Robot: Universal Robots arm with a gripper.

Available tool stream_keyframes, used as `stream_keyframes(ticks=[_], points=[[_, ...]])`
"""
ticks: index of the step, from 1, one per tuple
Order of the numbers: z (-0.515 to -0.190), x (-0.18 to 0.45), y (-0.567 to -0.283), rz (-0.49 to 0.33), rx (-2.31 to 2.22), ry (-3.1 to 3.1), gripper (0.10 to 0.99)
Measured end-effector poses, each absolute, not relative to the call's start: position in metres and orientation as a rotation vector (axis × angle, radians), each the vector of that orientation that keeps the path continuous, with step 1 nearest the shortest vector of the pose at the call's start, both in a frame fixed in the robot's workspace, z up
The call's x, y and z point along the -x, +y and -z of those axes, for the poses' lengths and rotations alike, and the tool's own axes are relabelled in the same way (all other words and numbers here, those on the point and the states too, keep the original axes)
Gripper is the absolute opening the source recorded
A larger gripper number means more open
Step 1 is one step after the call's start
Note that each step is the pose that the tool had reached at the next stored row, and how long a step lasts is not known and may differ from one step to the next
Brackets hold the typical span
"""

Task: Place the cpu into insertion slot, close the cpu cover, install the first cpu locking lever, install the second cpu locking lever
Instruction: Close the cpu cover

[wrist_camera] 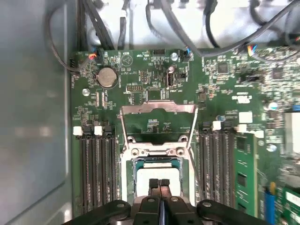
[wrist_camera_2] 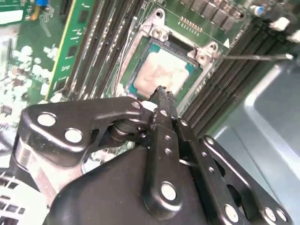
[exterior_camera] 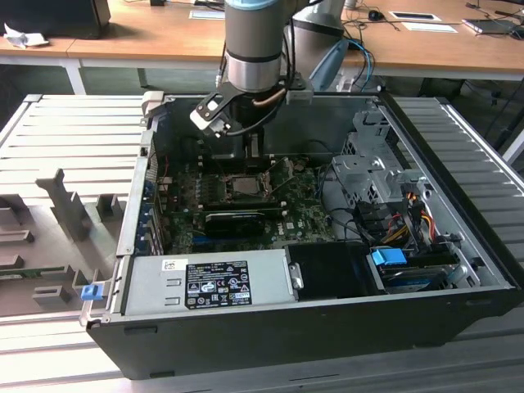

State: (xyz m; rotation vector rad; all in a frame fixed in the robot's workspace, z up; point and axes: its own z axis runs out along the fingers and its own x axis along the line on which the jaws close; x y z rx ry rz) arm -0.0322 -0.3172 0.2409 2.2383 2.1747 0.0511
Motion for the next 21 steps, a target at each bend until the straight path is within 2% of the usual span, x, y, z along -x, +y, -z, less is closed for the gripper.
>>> stream_keyframes(ticks=[3,8,21], points=[[-0.271,0.032,-0.317,-0.046,-2.236,2.173,0.106],[-0.271,0.000,-0.317,-0.022,-2.246,2.183,0.106],[-0.264,-0.046,-0.317,-0.031,-2.188,2.233,0.106]])
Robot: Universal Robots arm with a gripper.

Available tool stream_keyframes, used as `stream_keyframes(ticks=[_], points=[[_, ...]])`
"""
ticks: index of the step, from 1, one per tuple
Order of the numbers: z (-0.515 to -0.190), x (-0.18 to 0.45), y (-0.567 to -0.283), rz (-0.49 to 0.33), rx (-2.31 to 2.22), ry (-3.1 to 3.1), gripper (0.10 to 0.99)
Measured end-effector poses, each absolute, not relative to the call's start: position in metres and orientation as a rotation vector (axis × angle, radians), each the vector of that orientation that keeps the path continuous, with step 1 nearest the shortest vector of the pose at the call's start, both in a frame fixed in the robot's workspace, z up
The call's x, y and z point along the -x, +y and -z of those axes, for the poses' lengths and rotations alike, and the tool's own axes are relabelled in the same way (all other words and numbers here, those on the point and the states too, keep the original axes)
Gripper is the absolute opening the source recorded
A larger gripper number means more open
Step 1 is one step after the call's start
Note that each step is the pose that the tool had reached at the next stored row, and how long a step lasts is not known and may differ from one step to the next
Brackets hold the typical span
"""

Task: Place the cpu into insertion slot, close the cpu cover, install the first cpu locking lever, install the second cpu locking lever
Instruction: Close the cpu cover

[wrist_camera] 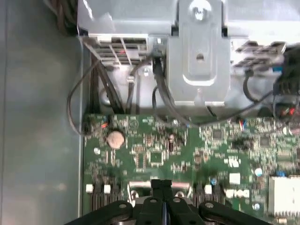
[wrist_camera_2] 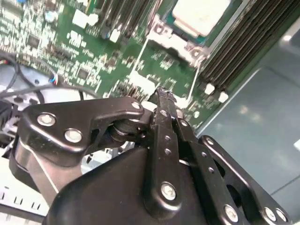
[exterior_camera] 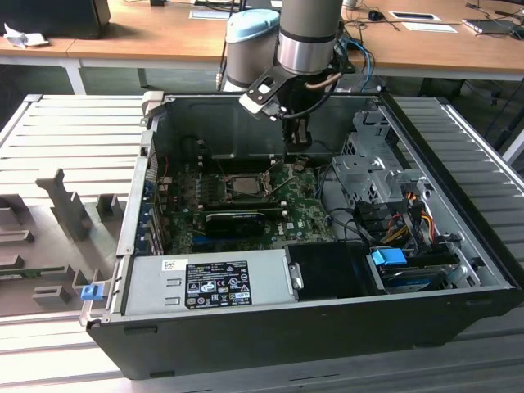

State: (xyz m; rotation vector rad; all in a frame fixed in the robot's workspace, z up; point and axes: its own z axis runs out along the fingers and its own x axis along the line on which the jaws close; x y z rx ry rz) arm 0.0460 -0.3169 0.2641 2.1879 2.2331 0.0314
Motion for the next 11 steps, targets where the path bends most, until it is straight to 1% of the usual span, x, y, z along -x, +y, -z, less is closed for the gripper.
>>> stream_keyframes(ticks=[5,11], points=[[-0.256,-0.066,-0.316,-0.032,-2.166,2.254,0.106],[-0.248,-0.055,-0.316,-0.029,-2.162,2.261,0.106]])
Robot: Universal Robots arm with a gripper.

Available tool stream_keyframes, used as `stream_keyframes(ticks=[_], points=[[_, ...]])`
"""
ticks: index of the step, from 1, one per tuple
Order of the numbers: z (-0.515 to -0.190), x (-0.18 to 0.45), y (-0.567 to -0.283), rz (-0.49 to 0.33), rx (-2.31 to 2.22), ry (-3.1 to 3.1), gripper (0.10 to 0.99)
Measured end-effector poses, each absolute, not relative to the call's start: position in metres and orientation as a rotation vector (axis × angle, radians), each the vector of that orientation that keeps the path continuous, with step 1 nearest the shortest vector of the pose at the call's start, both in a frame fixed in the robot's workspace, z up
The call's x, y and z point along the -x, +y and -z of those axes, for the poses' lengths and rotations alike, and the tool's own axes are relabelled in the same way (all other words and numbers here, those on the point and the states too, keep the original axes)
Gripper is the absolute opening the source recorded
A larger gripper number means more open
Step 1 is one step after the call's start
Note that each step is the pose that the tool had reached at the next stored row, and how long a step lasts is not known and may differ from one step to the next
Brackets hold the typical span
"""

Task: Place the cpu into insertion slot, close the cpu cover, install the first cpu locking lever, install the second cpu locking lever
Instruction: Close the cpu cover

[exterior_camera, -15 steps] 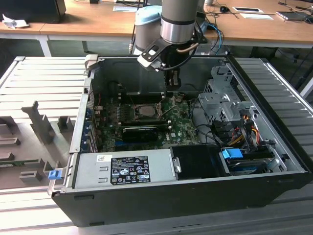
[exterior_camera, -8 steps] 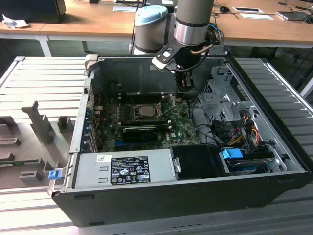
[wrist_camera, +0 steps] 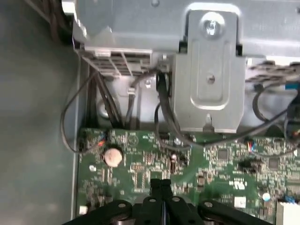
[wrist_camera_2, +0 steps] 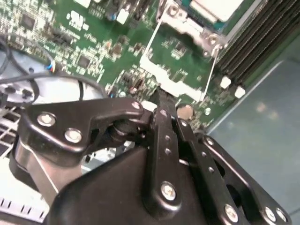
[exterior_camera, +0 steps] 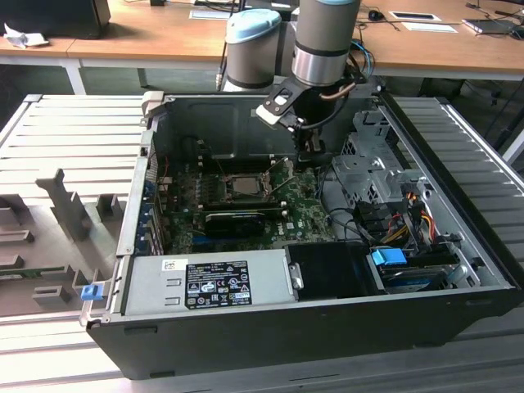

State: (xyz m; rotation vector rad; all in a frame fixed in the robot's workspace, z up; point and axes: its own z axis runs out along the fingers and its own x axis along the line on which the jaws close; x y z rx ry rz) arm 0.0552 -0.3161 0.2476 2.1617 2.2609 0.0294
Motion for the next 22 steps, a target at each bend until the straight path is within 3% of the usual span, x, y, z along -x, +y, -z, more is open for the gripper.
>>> stream_keyframes(ticks=[22], points=[[-0.222,0.033,-0.313,-0.026,-2.155,2.270,0.106]])
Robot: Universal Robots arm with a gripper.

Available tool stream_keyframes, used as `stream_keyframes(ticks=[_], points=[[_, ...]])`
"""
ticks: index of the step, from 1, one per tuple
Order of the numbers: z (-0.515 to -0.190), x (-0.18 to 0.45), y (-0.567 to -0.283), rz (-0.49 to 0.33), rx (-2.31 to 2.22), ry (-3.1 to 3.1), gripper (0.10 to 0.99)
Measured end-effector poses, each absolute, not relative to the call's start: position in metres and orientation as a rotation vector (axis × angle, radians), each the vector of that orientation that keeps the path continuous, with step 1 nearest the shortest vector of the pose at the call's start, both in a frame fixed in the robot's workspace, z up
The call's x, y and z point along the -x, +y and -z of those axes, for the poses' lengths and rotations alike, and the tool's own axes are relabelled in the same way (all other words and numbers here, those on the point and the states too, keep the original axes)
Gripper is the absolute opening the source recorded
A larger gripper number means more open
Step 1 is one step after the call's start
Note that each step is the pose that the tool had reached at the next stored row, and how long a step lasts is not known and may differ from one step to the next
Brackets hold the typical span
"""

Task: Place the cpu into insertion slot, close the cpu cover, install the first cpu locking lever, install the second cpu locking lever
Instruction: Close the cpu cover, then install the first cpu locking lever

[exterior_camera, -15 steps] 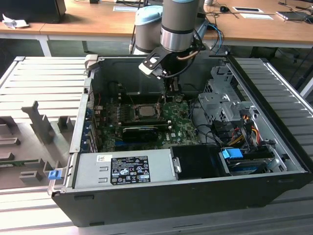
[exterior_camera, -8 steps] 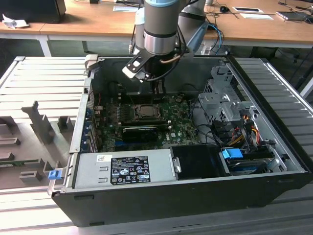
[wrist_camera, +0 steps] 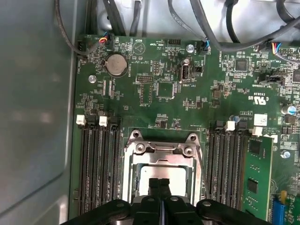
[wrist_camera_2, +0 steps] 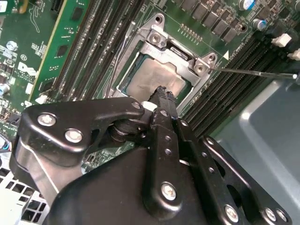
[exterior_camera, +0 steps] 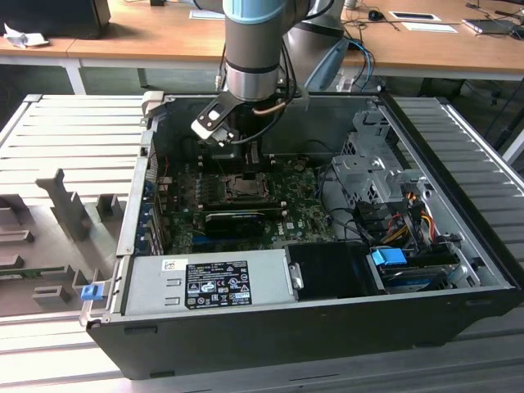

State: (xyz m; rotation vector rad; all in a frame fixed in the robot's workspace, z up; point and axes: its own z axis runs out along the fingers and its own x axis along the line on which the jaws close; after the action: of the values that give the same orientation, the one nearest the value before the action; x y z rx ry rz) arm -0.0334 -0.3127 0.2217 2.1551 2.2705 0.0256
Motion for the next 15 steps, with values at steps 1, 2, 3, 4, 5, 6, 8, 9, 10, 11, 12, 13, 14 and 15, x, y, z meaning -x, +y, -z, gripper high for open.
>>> stream_keyframes(ticks=[1,2,3,4,5,6,8,9,10,11,12,13,14,15], points=[[-0.222,0.034,-0.313,-0.026,-2.155,2.270,0.106],[-0.222,0.034,-0.313,-0.026,-2.155,2.270,0.106],[-0.222,0.035,-0.313,-0.026,-2.155,2.270,0.106],[-0.222,0.036,-0.313,-0.026,-2.155,2.270,0.106],[-0.222,0.036,-0.313,-0.026,-2.155,2.270,0.106],[-0.222,0.036,-0.313,-0.026,-2.155,2.270,0.106],[-0.222,0.037,-0.313,-0.026,-2.155,2.271,0.106],[-0.222,0.037,-0.313,-0.025,-2.155,2.271,0.106],[-0.225,0.037,-0.313,-0.026,-2.155,2.271,0.106],[-0.233,0.037,-0.313,-0.026,-2.155,2.270,0.106],[-0.245,0.037,-0.313,-0.025,-2.155,2.270,0.106],[-0.252,0.037,-0.313,-0.025,-2.155,2.270,0.106],[-0.256,0.037,-0.313,-0.024,-2.154,2.270,0.106],[-0.263,0.037,-0.313,-0.024,-2.154,2.270,0.106]])
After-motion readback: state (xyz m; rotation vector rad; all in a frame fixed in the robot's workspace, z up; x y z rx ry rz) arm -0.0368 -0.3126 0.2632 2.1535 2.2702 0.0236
